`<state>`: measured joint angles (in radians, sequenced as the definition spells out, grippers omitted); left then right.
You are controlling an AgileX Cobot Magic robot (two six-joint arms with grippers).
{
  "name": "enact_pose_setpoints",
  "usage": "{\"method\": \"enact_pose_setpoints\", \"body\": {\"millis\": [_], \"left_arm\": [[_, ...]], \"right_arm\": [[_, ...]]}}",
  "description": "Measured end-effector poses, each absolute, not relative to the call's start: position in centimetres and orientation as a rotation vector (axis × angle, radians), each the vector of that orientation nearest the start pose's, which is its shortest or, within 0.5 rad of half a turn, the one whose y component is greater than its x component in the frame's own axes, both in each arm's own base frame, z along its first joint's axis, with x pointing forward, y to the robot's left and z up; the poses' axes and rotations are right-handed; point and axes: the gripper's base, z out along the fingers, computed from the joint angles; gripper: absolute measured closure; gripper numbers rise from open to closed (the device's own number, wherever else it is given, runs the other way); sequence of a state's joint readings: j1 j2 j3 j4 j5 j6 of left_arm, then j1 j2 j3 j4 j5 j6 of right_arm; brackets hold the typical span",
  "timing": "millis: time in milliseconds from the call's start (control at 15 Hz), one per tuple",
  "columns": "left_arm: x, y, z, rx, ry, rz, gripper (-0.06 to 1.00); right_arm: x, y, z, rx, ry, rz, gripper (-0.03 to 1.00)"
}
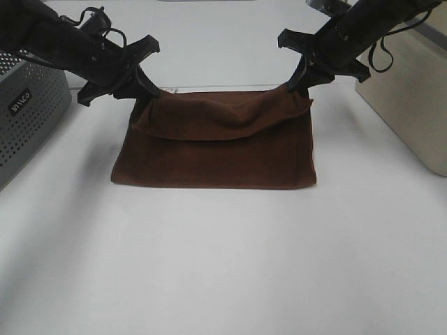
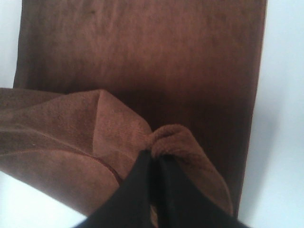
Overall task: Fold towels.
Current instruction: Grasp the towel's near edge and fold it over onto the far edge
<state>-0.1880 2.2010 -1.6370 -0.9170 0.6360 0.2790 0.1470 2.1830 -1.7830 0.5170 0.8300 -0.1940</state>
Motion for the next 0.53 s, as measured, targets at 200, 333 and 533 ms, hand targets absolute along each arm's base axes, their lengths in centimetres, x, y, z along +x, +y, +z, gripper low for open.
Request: {"method": "enact_pose_setpoints", "body": {"millis": [200,333,533], "left_arm": [[49.1,-13.2,17.1,-0.233,2.427,-0.859,0.94],[50.3,-13.1,16.4,-0.256,2.381,-0.826,0.94],[51.8,-12.6,14.9,-0.314,2.307,-0.745,0.94]], "right_arm": [[50.1,10.7,20.4,-0.116,2.566,0.581,0.97],[51.7,10.8,20.0,-0.116,2.517,0.572,0.97],[53.0,10.7,18.3,-0.092,2.474,0.536,0.97]]}}
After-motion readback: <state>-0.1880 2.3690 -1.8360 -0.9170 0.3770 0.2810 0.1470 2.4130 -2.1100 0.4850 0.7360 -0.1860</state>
